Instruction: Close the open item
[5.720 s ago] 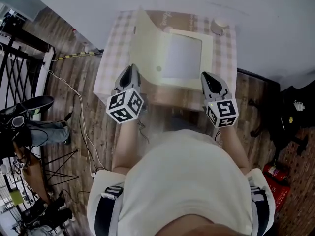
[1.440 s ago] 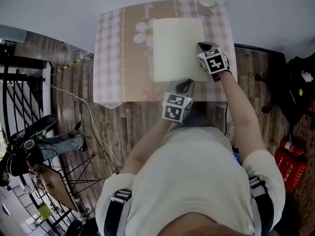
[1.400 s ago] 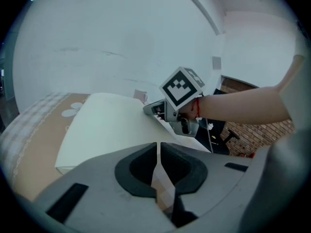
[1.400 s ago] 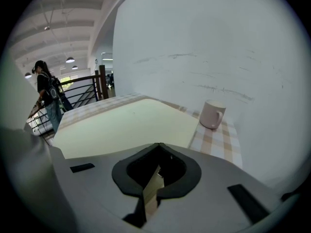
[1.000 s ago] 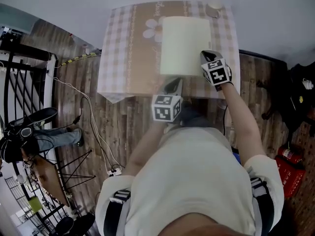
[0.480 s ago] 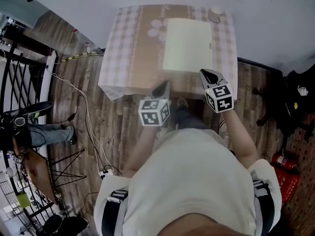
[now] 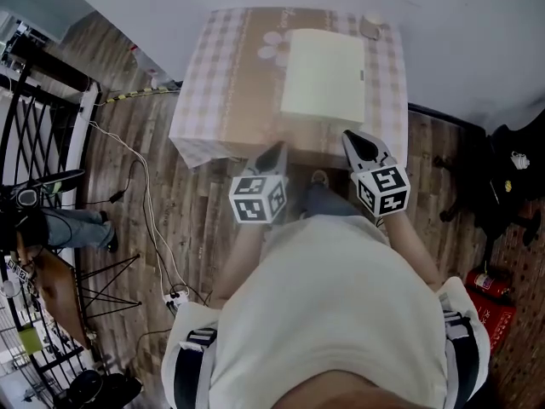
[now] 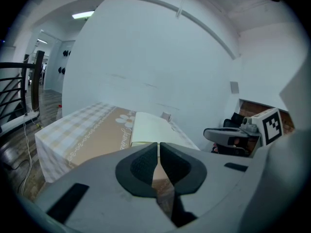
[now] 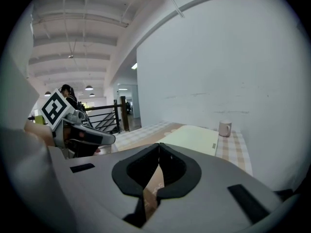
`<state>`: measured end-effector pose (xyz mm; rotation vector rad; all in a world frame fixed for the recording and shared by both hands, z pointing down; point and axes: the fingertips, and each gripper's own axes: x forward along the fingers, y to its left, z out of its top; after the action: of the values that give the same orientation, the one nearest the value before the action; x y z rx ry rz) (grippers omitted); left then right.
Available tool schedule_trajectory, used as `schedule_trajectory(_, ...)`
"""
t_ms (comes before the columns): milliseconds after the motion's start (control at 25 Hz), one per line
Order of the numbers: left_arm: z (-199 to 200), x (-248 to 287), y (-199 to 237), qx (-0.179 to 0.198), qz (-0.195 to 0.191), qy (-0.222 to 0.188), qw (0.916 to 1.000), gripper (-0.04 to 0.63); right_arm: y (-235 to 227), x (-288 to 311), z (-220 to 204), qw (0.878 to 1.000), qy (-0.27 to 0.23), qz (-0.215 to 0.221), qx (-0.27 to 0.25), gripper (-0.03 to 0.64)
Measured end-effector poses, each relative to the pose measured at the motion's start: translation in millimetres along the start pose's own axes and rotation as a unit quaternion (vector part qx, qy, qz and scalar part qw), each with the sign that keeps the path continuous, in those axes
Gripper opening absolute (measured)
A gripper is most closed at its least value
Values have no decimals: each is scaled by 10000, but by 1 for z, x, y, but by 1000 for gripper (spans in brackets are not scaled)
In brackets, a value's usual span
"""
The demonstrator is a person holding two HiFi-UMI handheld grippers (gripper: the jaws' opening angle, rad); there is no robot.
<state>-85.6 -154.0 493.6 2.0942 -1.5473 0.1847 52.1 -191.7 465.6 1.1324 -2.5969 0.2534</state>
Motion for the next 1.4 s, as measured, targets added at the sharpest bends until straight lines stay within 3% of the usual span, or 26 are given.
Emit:
schedule_trajectory(840,6,11,-4,-23,61,-46,10000,15,10,5,8,9985,-103,499,-208,0)
schedule_trajectory(1400,1,18,-2,-77,-37,83,9999,17,1,7,8,9993,-186,326,77,0)
